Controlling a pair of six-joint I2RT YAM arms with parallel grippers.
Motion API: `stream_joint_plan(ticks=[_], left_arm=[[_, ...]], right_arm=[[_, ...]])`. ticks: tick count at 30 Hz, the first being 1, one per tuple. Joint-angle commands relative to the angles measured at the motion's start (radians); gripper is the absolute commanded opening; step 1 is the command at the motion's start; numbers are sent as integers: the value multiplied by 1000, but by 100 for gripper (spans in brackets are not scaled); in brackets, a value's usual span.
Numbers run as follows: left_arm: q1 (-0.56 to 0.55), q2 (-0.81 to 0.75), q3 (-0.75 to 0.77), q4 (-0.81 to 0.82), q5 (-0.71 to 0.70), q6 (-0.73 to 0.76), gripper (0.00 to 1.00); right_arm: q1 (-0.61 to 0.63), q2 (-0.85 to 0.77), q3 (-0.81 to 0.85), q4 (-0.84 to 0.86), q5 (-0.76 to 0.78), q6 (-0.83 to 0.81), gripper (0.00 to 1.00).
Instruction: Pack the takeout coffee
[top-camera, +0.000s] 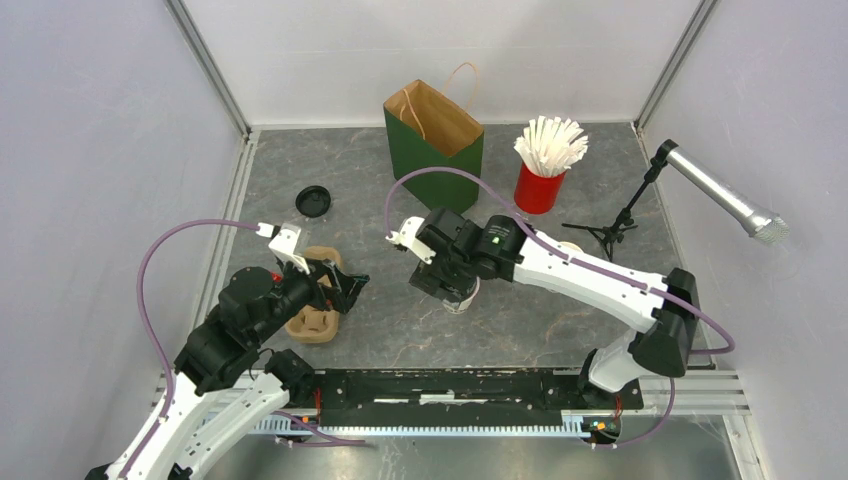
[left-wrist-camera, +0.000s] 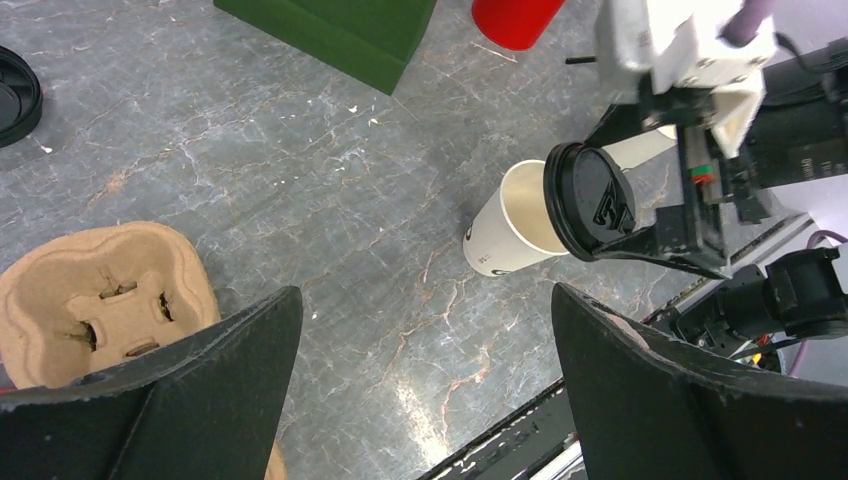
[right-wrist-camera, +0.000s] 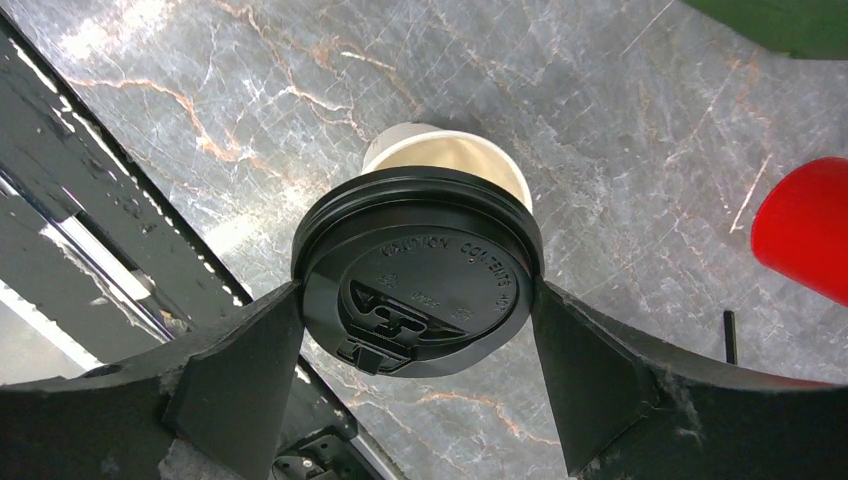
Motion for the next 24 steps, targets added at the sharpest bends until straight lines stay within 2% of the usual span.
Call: stream_joint_plan(ticks=[1,15,24], left_arm=[[-2,-7,-5,13,-13,52,100],[-3,0,-9,10,-17,58,100],[-2,23,3,-6,-66,50,100]], right_arm=[[-15,51,59,-47,-43,-34,89],[-91,143,143,-105,-74,-97,88],[-97,94,66,-5,-80,-73,84]])
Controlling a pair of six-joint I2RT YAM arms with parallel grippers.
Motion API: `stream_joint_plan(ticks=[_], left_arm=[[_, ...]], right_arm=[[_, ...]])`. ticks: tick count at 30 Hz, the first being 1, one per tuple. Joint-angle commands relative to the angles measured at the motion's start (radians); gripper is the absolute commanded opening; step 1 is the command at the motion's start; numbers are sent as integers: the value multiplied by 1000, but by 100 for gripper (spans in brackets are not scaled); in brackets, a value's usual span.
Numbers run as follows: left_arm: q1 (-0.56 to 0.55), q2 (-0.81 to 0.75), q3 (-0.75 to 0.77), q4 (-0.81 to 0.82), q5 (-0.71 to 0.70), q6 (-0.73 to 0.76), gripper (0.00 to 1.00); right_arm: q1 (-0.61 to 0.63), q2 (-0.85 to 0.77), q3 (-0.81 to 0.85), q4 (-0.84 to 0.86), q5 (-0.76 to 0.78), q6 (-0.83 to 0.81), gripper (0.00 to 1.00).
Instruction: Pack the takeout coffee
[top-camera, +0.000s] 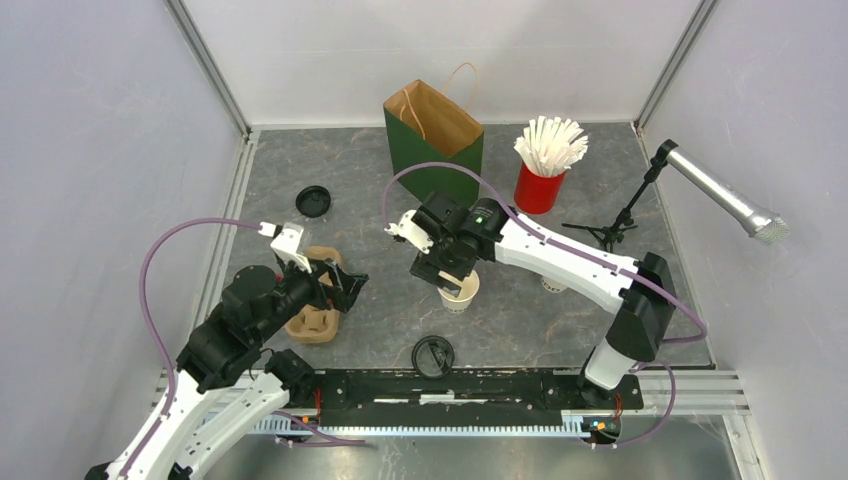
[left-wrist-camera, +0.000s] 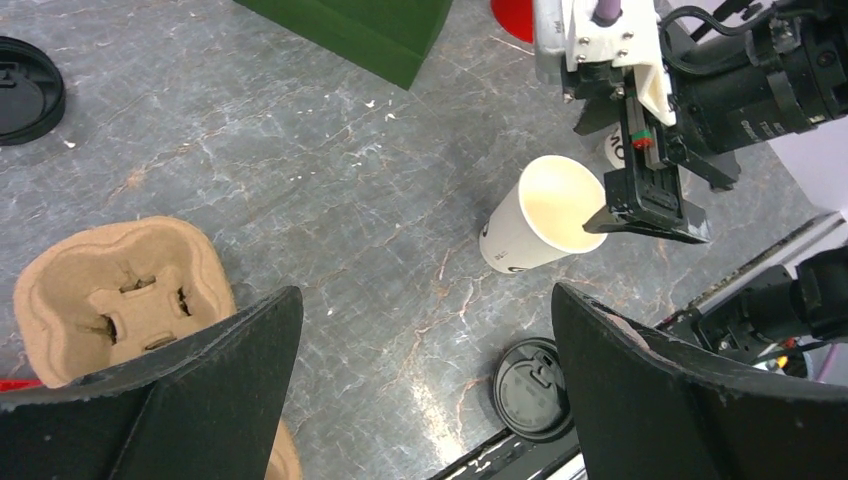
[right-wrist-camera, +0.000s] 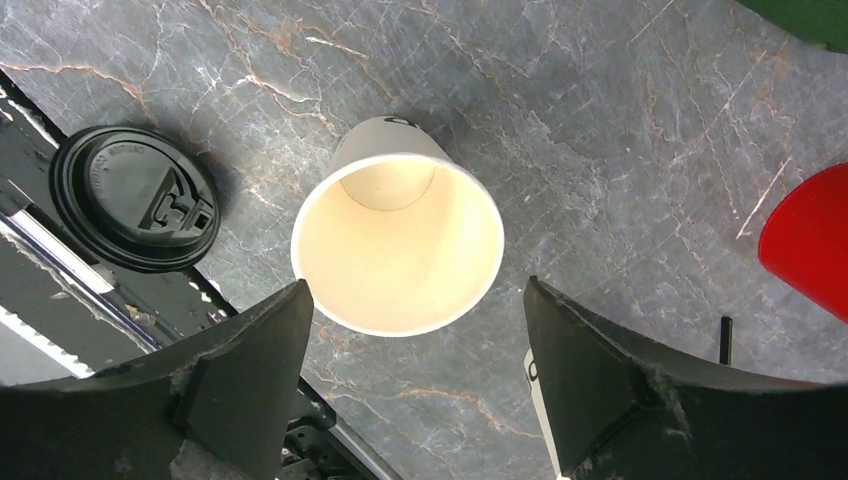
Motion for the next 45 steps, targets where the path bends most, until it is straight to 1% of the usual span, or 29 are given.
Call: stream_joint_plan(ticks=[1,3,4,7,10,11,13,15,18,23,25,27,29,32,34,39,43,45], left_arm=[[-2,18,14,-9,-66,28,100],[-1,20,19,-15,-85,27,100],[-2,18,17,-15,-81,28,100],[-2,23,-9,16,6,37,99],[-2,105,-15,21,144,-15,89],[-2,147,-11,12,193,-36,83],[-3,254,-3,4,288,-75,74],[-13,361,-4,5,339,-101,67],[-85,443,-14,21,299,-143,65],[-233,516,-93,173,223,-251,65],[-292,568,-134,230,187,-284,64],[-338,621,-188,324,165,-320,63],[-377,678,-219,394,150,-343,62],[-440,748,-223,425,77,-356,58],[-460,772,-221,433,19,-360,55],[-476,820,-211,442,-43,-346,47],[-483,858,-205,426,-70,-331,45],[-487,873,-205,418,-83,-326,43]], right_arm=[[-4,-66,-27,74,-9,27,83],[-3,-116,-61,120,-8,67,79],[2,-153,-105,166,-15,82,77],[11,-282,-260,298,-40,159,74],[13,-415,-372,393,5,234,74],[13,-470,-408,430,34,258,73],[13,-570,-466,498,71,287,73],[14,-668,-529,583,78,302,76],[13,-809,-621,695,94,308,83],[11,-967,-695,768,152,285,94],[12,-1011,-707,776,171,265,96],[12,-1047,-716,783,183,253,98],[12,-1078,-724,785,190,238,98],[12,-1106,-728,781,198,225,98],[12,-1123,-734,778,200,220,98],[13,-1145,-759,773,198,220,98],[11,-1148,-767,760,193,220,98],[13,-1148,-769,756,195,219,98]])
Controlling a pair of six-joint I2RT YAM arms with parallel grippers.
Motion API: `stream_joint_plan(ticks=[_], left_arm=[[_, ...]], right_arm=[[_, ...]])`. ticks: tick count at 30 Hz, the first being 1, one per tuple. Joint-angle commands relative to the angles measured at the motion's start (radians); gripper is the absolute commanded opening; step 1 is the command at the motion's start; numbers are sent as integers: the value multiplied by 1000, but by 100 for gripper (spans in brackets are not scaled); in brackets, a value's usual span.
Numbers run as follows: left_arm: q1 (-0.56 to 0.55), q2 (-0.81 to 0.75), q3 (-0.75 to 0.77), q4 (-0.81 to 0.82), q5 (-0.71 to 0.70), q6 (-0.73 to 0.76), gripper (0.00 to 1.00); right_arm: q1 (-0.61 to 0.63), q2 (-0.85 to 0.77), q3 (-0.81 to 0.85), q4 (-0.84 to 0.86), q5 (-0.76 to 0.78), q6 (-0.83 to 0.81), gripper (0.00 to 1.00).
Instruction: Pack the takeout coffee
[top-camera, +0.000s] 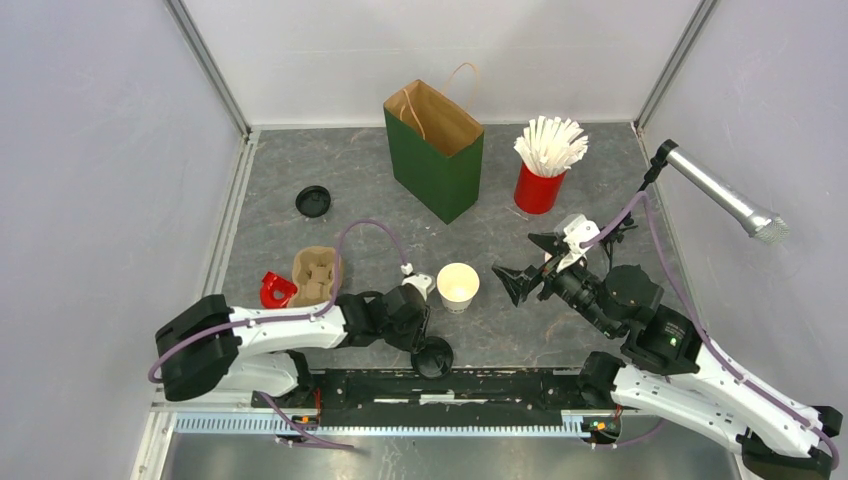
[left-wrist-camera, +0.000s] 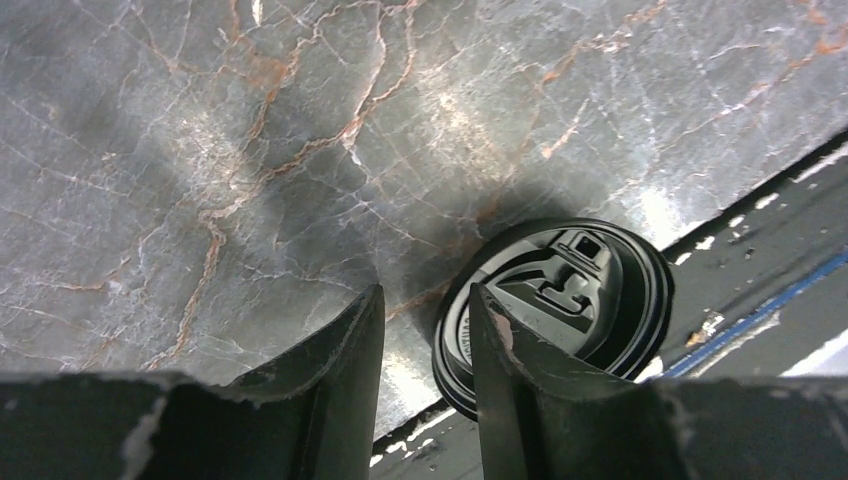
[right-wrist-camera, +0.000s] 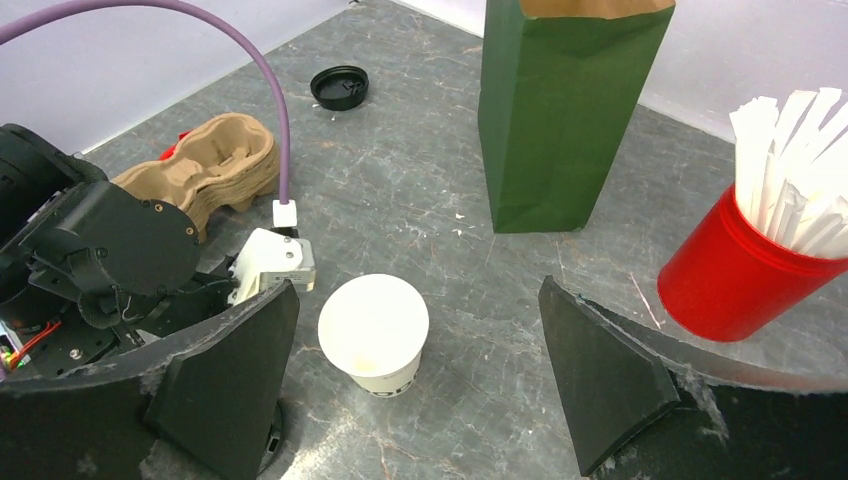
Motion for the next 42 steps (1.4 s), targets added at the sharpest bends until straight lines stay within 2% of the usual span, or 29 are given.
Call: stream_joint_plan(ticks=[1,3,7,8,9,12,16,19,23,27,34,38,42], left_arm=[[-18,32,28,26,-75,-13,41],[-23,43,31,26,-79,-8,36],[-30,49,43,26,-54,1,9],[-31,41,47,24,-45,1,4],[-30,26,52,14,-39,0,2],[-31,-42,76,-43,-69,-26,2],[-27,-224,107,-110,-114,-70,2],[-22,-361,134,-152,-150,-91,2],[10,-474,190,-157,-134,-101,2],[97,-488,274,-122,12,-129,2],[256,-447,330,49,351,-315,2],[273,-423,333,138,428,-404,2],[273,-387,283,335,539,-526,2]], right_arm=[[2,-9,-5,13,14,-9,98],[2,-10,-11,18,18,-9,98],[3,-14,-45,34,17,-1,98],[2,-15,-61,46,13,0,98],[2,-18,-82,65,3,3,98],[2,-28,-140,145,-59,-17,98],[2,-41,-218,295,-143,-69,98],[1,-47,-272,451,-239,-121,98],[2,-59,-395,767,-425,-236,98],[2,-58,-498,1056,-483,-325,98],[2,-44,-559,1310,-594,-512,98],[2,9,-582,1442,-661,-546,98],[2,87,-575,1539,-683,-549,98]])
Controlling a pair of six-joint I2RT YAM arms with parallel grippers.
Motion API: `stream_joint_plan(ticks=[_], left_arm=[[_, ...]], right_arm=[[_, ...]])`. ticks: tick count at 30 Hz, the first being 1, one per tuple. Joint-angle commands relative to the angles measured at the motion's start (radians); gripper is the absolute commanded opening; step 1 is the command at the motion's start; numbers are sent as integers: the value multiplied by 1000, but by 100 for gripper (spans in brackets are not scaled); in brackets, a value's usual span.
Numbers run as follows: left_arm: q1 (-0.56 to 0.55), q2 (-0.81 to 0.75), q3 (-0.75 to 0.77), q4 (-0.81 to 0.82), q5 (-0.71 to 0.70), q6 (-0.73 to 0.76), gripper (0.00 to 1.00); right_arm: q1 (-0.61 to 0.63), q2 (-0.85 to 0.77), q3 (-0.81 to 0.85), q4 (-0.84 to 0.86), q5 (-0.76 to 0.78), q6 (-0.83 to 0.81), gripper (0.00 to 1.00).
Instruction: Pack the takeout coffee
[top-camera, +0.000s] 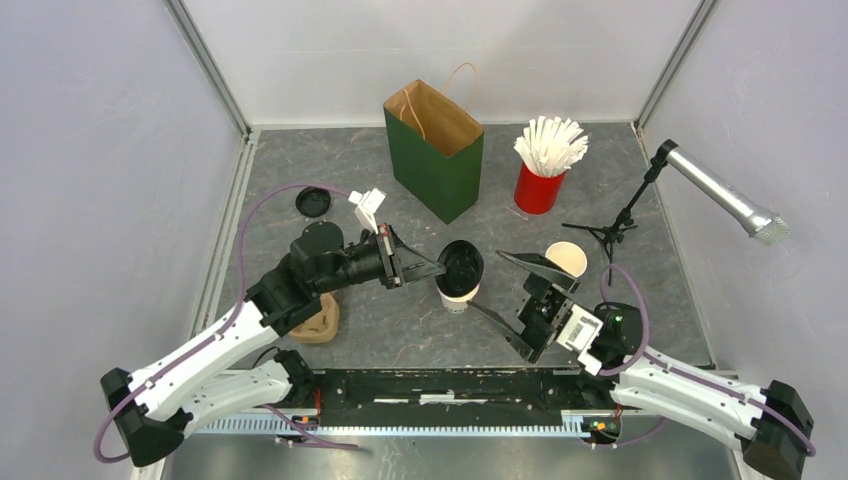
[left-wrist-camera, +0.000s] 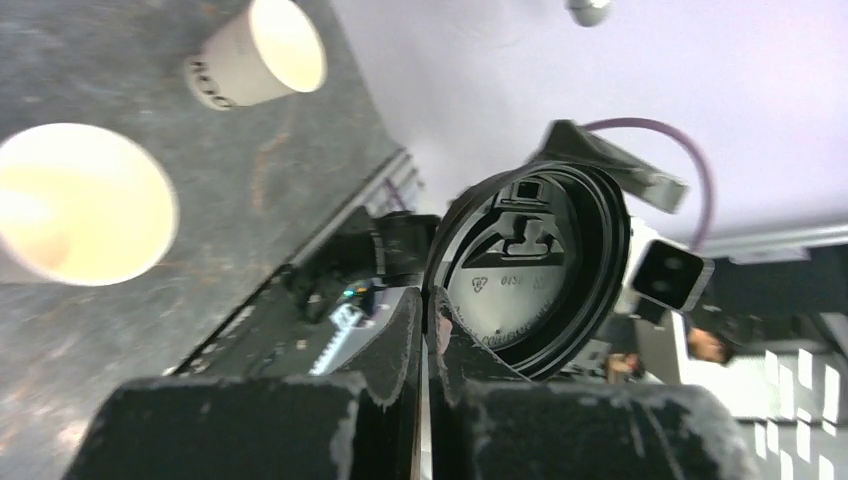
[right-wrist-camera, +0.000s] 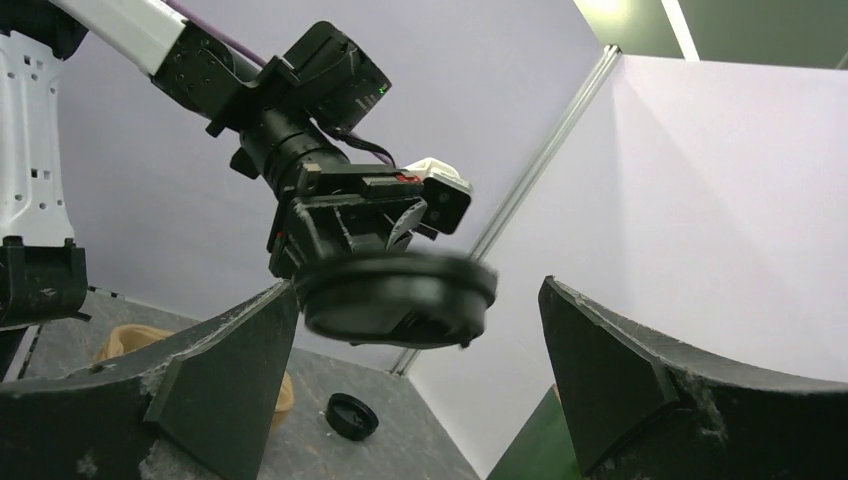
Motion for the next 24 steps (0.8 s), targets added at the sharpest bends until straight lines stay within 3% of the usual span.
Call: stream_joint_plan(ticks=[1,6,12,24], left_arm=[[5,36,-25,299,187,-206,2],[4,50,-82,442,217,-304,2],[4,39,-92,439,219,-306,2],[4,38,-118,438,216,-306,2]], right_arm=[[2,84,-5,223,-57,-44,98],[3,166,4,316,-50,-53,98],[3,238,8,432,-17,-39,98],[2,296,16,474,-16,-36,97]])
